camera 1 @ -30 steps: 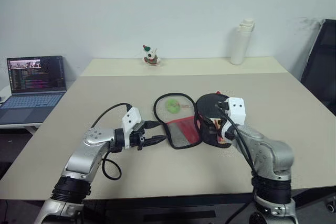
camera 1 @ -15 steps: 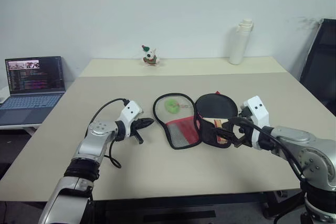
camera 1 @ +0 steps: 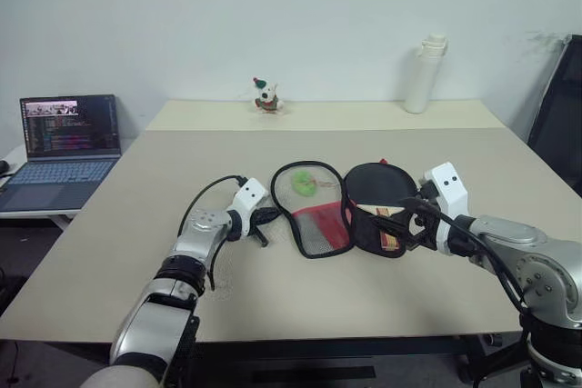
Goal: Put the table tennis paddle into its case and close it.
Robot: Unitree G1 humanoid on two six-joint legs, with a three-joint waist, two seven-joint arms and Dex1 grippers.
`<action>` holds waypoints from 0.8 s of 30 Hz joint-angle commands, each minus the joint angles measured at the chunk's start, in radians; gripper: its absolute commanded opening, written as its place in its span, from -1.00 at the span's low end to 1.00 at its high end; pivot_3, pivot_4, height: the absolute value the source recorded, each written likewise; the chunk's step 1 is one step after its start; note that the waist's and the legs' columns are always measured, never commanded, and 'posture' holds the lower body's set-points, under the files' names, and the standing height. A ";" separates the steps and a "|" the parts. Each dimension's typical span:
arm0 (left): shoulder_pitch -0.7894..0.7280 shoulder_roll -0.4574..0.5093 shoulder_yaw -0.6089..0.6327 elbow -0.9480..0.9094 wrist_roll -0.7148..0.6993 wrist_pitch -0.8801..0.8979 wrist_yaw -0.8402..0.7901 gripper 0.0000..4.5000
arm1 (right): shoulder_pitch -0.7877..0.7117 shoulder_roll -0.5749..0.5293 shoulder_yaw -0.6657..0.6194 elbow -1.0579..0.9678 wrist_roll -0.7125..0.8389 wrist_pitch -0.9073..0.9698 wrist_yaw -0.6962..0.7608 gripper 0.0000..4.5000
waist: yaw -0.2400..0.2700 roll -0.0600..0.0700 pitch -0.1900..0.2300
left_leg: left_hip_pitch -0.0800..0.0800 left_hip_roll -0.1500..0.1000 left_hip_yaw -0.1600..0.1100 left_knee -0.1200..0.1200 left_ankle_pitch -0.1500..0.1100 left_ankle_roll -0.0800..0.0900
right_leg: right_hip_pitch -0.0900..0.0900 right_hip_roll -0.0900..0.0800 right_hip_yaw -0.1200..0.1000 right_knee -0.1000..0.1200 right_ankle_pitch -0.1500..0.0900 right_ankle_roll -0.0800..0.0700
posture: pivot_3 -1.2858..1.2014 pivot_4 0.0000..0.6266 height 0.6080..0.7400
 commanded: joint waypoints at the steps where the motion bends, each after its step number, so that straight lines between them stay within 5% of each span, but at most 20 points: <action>1: -0.073 -0.058 -0.003 0.003 0.002 -0.059 -0.015 -0.99 | 0.004 -0.026 -0.014 -0.013 0.001 -0.026 0.006 1.00 | 0.005 -0.001 0.000 | -0.001 0.000 0.000 0.000 0.000 0.000 | 0.000 0.000 0.000 0.000 0.000 0.000 | 0.03 -0.52 1.00; 15: -0.284 -0.228 -0.013 0.061 0.013 -0.104 -0.031 -0.99 | 0.116 -0.226 -0.148 0.102 -0.020 -0.081 0.069 1.00 | 0.009 -0.002 0.001 | -0.003 -0.002 0.000 0.001 0.000 0.001 | -0.001 0.001 0.000 -0.002 0.000 0.001 | 0.03 -0.52 1.00; 24: -0.347 -0.280 0.000 0.162 0.043 -0.142 0.028 -0.99 | 0.110 -0.211 -0.174 0.145 -0.024 -0.092 0.033 1.00 | 0.000 -0.002 0.001 | -0.001 -0.002 0.001 0.000 0.000 0.001 | -0.002 0.004 0.001 -0.001 0.000 0.001 | 0.03 -0.52 1.00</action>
